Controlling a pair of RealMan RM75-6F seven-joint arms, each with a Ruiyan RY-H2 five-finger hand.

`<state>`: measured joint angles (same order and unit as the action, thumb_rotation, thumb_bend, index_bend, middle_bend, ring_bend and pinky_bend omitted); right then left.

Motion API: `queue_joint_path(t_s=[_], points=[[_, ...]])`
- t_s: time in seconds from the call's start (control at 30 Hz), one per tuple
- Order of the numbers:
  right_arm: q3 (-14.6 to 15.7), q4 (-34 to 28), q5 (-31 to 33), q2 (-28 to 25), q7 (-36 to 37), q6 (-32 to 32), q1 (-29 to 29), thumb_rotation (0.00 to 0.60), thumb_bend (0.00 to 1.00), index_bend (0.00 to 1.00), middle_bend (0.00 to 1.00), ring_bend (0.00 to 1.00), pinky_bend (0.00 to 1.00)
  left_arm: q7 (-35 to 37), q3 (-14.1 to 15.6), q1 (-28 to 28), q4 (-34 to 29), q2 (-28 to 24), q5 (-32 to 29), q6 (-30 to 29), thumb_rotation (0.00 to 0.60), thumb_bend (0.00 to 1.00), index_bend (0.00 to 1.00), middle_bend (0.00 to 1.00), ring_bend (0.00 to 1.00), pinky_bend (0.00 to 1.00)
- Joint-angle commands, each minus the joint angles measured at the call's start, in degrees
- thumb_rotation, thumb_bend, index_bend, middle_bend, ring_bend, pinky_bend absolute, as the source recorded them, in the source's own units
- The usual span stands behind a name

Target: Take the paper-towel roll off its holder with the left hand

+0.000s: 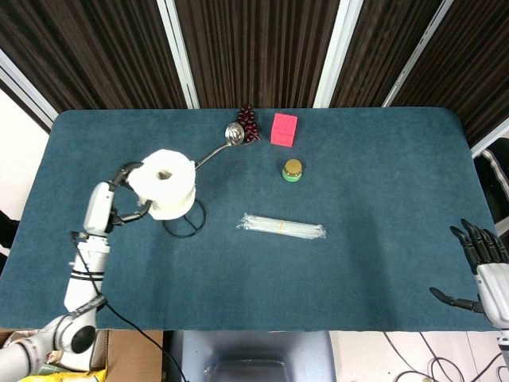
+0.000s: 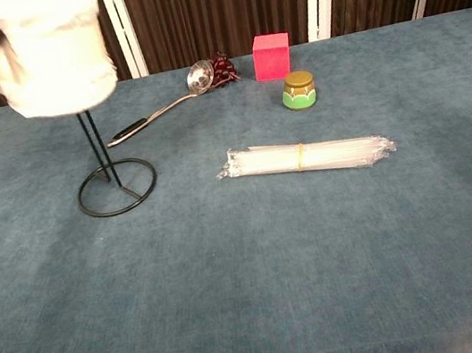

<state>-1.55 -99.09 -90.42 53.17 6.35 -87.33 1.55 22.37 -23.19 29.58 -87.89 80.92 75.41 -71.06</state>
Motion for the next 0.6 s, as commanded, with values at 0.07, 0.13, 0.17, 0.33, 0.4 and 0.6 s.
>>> queue_joint_path(t_s=[0.07, 0.13, 0.17, 0.33, 0.4, 0.6], points=[[0.0, -0.1, 0.4, 0.1, -0.3, 0.4, 0.1, 0.600, 0.10, 0.00, 0.00, 0.00, 0.04, -2.6, -2.7, -1.5, -8.5, -8.4, -3.2, 1.5, 0.600, 0.34, 0.40, 0.41, 0.35, 0.46], [0.0, -0.1, 0.5, 0.1, -0.5, 0.6, 0.2, 0.600, 0.10, 0.00, 0.00, 0.00, 0.04, -3.0, -3.5, -2.0, -10.5, -10.9, -3.8, 1.2, 0.600, 0.34, 0.40, 0.41, 0.35, 0.46], [0.0, -0.1, 0.5, 0.2, -0.6, 0.8, 0.3, 0.600, 0.10, 0.00, 0.00, 0.00, 0.04, -3.6, -3.9, -2.2, -11.4, -12.2, -3.9, 0.9, 0.600, 0.34, 0.40, 0.41, 0.35, 0.46], [0.0, -0.2, 1.0, 0.3, -1.2, 1.5, 0.5, 0.600, 0.10, 0.00, 0.00, 0.00, 0.04, -5.3, -5.6, -3.3, -15.0, -18.0, -5.0, 0.1, 0.600, 0.34, 0.40, 0.42, 0.35, 0.46], [0.0, -0.2, 1.1, 0.4, -1.4, 1.8, 0.7, 0.600, 0.10, 0.00, 0.00, 0.00, 0.04, -5.6, -6.5, -4.0, -16.5, -20.6, -5.8, -0.3, 0.600, 0.34, 0.40, 0.42, 0.35, 0.46], [0.0, -0.2, 1.4, 0.5, -1.7, 2.1, 0.7, 0.600, 0.10, 0.00, 0.00, 0.00, 0.04, -5.3, -7.4, -5.6, -18.5, -24.1, -6.7, -1.9, 0.600, 0.34, 0.40, 0.43, 0.35, 0.46]])
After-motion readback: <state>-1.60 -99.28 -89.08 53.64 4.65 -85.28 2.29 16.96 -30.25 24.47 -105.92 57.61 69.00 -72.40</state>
